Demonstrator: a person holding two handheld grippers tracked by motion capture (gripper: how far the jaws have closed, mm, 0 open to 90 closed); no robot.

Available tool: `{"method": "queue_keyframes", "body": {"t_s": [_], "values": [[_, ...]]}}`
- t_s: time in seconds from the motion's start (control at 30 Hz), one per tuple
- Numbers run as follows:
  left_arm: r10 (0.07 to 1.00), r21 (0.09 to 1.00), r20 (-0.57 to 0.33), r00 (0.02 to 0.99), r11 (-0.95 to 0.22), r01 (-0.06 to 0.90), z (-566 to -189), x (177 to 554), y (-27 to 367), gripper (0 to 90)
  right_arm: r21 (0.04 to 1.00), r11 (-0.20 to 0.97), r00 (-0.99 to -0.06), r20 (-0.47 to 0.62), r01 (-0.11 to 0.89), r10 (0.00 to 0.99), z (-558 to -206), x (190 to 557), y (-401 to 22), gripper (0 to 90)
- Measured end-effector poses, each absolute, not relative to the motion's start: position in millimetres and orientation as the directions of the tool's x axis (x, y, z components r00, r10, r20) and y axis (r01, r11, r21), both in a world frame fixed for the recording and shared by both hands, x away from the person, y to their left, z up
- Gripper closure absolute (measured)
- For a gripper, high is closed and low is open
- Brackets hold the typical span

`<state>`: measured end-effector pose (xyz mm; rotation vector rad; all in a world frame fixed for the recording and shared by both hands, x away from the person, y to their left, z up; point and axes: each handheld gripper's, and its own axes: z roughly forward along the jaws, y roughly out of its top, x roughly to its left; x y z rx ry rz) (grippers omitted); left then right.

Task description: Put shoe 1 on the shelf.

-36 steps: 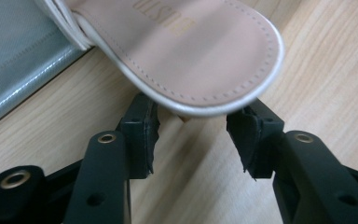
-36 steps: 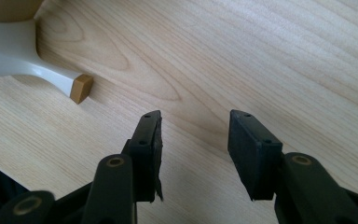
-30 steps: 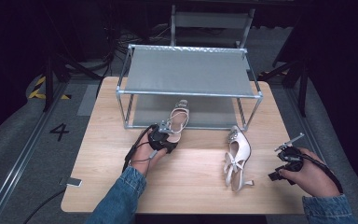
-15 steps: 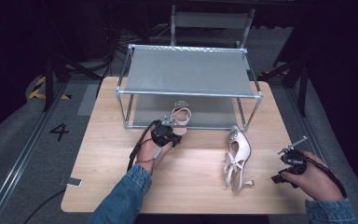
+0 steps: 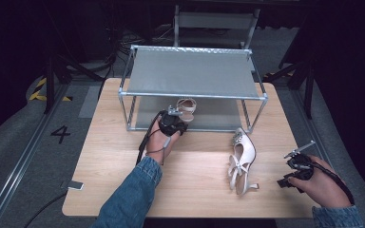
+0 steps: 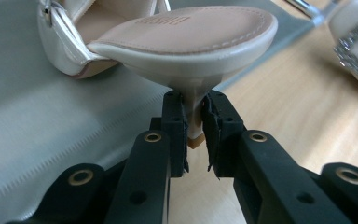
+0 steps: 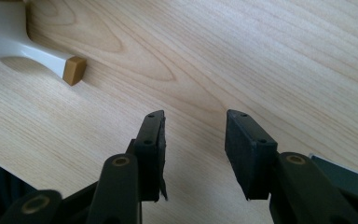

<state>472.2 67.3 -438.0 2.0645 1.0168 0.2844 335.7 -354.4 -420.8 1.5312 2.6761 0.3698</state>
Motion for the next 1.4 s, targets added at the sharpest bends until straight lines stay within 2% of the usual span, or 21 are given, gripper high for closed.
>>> {"method": "queue_keyframes", "body": {"t_s": [0.13,0.37,0.5,0.93,1.0,1.03,1.07,1.4], "values": [[0.756,0.741,-0.140,0.639,-0.348,0.575,-437.4,481.4,66.1,79.6,0.221,0.497,-0.524,0.086,0.839,0.847,-421.6,338.1,-352.1,58.7],[0.786,0.736,-0.076,0.613,-0.370,0.566,-443.1,499.9,64.7,79.6,0.236,0.502,-0.532,0.087,0.832,0.842,-419.0,336.2,-350.8,58.6],[0.795,0.724,-0.098,0.599,-0.355,0.591,-450.7,507.2,65.7,79.9,0.232,0.503,-0.532,0.081,0.832,0.843,-420.6,335.7,-351.4,58.5],[0.789,0.678,-0.056,0.612,-0.420,0.604,-462.0,511.2,61.5,78.6,0.235,0.515,-0.545,0.084,0.824,0.834,-419.6,333.9,-349.3,57.9],[0.793,0.673,-0.049,0.607,-0.423,0.607,-462.0,510.7,61.2,67.8,0.235,0.515,-0.545,0.083,0.825,0.835,-419.6,333.8,-349.2,57.8],[0.806,0.687,-0.035,0.591,-0.410,0.600,-461.2,509.3,60.7,67.8,0.235,0.515,-0.545,0.083,0.825,0.835,-419.6,333.8,-349.3,57.6],[0.814,0.703,-0.040,0.579,-0.389,0.595,-456.0,505.9,62.4,53.5,0.235,0.518,-0.547,0.077,0.823,0.834,-420.4,334.1,-349.9,57.1],[0.816,0.704,-0.047,0.576,-0.382,0.598,-429.1,478.0,76.9,40.1,0.231,0.519,-0.547,0.074,0.823,0.834,-421.7,334.5,-345.2,56.8]]}}
